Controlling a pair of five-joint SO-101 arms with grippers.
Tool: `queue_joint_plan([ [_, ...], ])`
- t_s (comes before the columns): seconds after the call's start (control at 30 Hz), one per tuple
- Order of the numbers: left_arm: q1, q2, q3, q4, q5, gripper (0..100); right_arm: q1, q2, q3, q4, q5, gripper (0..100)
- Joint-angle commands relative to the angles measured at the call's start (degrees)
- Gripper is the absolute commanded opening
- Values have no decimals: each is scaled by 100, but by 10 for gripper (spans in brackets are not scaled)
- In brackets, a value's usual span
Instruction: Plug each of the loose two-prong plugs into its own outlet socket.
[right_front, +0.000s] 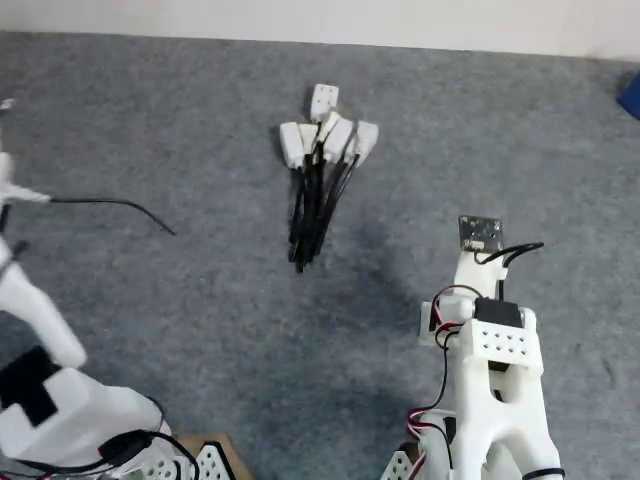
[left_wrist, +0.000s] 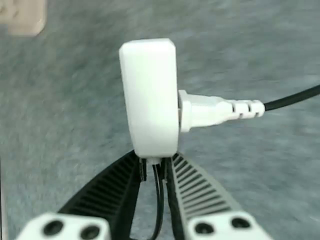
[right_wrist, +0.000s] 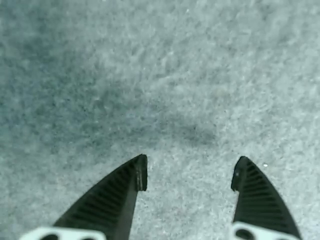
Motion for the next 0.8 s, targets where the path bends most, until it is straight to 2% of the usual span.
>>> queue_joint_plan([
  [0.0,-435,514,-171,-923,-35,5,57,13,-13,-75,70,272],
  [0.17,-286,1490,-330,-1108,132,43,57,13,-13,-75,70,272],
  [0.3,4,2193,-1323,-747,949,46,57,13,-22,-75,70,272],
  [0.43,171,2967,-2501,-220,1029,34,57,4,-4,-75,70,272],
  [0.57,-48,3934,-3767,-141,1231,34,57,4,-4,-75,70,272],
  [0.77,-558,5226,-5877,440,1257,34,57,4,-4,-75,70,272],
])
